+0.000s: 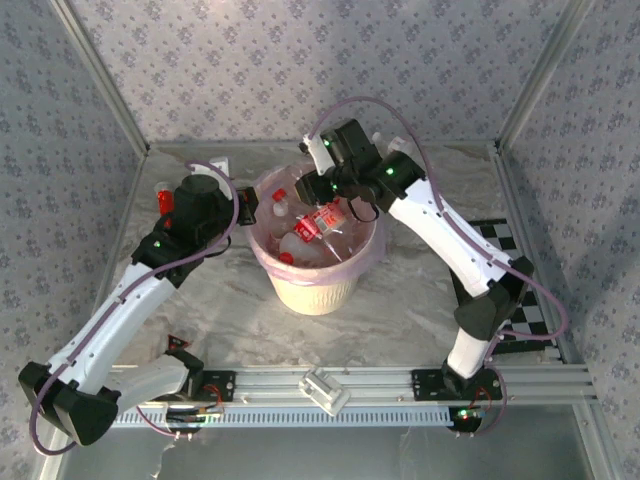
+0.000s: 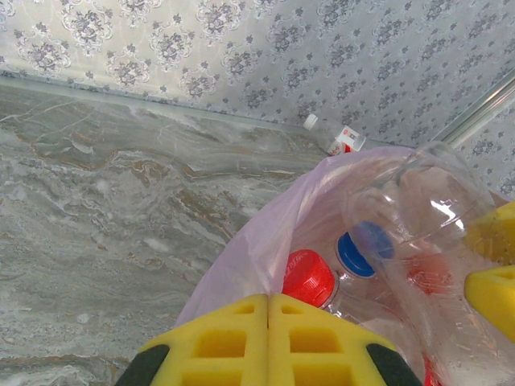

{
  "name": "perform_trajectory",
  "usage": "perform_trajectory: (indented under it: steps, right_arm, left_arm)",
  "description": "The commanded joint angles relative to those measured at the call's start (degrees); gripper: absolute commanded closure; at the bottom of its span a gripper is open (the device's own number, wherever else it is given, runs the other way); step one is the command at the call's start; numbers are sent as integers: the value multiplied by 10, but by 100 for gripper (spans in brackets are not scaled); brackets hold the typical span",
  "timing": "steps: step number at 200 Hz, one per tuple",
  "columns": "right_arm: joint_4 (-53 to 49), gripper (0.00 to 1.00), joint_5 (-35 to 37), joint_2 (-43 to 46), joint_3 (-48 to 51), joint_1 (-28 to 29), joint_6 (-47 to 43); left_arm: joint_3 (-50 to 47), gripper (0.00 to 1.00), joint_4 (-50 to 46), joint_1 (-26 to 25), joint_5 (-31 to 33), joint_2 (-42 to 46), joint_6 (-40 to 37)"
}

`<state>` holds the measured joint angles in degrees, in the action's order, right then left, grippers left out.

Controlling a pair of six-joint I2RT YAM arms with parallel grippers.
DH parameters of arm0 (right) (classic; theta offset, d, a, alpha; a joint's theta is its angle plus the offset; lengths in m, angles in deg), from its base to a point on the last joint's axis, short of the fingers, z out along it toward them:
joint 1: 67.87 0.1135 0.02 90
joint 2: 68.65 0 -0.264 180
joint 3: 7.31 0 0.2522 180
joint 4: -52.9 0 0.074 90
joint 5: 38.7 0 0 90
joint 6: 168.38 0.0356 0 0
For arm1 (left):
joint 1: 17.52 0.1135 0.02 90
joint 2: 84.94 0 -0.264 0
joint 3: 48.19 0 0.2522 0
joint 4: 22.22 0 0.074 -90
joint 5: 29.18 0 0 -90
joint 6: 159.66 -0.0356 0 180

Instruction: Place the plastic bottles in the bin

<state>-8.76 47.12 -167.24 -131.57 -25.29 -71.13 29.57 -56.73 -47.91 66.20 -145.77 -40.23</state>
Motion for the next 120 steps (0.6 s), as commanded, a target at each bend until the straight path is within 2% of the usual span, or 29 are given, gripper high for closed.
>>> perform_trajectory:
  steps: [1, 23, 62, 78, 120]
  right_arm:
    - [-59, 60, 0, 0, 31, 6, 13]
    - [-73, 57, 3, 6, -22, 4, 3]
    - [-78, 28, 19, 20, -108, -18, -37]
    - [-67, 16, 30, 35, -110, -33, -62]
    - [-35, 3, 59, 73, -49, -125, -115]
  left_arm:
    - [29, 100, 16, 1, -9, -8, -10]
    - [34, 100, 16, 1, -19, -18, -9]
    - [38, 100, 13, 1, -20, -19, -10]
    - [40, 100, 9, 1, -17, -19, -11]
    - [42, 100, 3, 2, -13, -17, -17]
